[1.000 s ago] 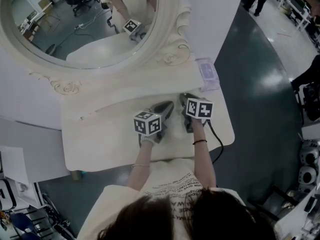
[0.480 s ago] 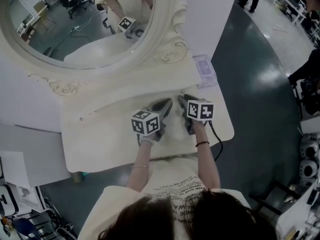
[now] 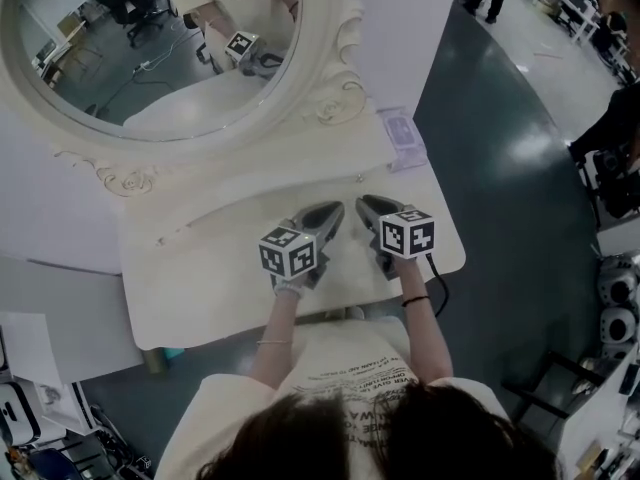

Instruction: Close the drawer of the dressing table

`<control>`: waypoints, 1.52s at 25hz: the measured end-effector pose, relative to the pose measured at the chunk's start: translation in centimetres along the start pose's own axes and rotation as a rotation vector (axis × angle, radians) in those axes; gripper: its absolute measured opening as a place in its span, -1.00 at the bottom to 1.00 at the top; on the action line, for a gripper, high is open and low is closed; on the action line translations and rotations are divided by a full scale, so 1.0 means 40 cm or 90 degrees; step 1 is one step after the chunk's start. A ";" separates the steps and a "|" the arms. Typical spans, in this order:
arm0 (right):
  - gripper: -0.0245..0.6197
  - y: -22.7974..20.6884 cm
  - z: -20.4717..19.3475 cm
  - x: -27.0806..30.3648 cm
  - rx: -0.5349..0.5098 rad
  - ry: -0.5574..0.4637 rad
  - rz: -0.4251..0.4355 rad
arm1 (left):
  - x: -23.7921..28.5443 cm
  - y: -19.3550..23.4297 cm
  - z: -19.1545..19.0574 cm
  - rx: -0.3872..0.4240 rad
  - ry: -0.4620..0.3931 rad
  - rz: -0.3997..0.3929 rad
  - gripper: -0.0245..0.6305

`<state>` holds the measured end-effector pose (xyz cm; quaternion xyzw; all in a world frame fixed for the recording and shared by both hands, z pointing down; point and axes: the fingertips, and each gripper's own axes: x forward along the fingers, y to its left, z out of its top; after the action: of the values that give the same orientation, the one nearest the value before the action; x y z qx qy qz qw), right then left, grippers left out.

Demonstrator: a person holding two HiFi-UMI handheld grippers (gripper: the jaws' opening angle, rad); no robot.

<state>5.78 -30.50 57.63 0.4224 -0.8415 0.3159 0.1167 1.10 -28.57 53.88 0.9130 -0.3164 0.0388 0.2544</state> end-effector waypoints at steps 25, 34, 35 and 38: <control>-0.91 0.116 0.073 -0.095 -0.035 -0.088 0.057 | -0.039 -0.093 0.019 0.031 -0.017 -0.051 -0.93; -0.91 0.124 0.089 -0.093 -0.047 -0.099 0.063 | -0.039 -0.091 0.033 0.040 -0.025 -0.055 -0.93; -0.91 0.124 0.091 -0.092 -0.048 -0.099 0.064 | -0.039 -0.091 0.035 0.041 -0.025 -0.055 -0.93; -0.91 0.124 0.094 -0.091 -0.051 -0.100 0.066 | -0.037 -0.091 0.038 0.045 -0.023 -0.056 -0.93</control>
<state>4.38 -28.35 50.87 0.3965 -0.8809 0.2534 0.0504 1.96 -26.06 50.61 0.9350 -0.2790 0.0223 0.2177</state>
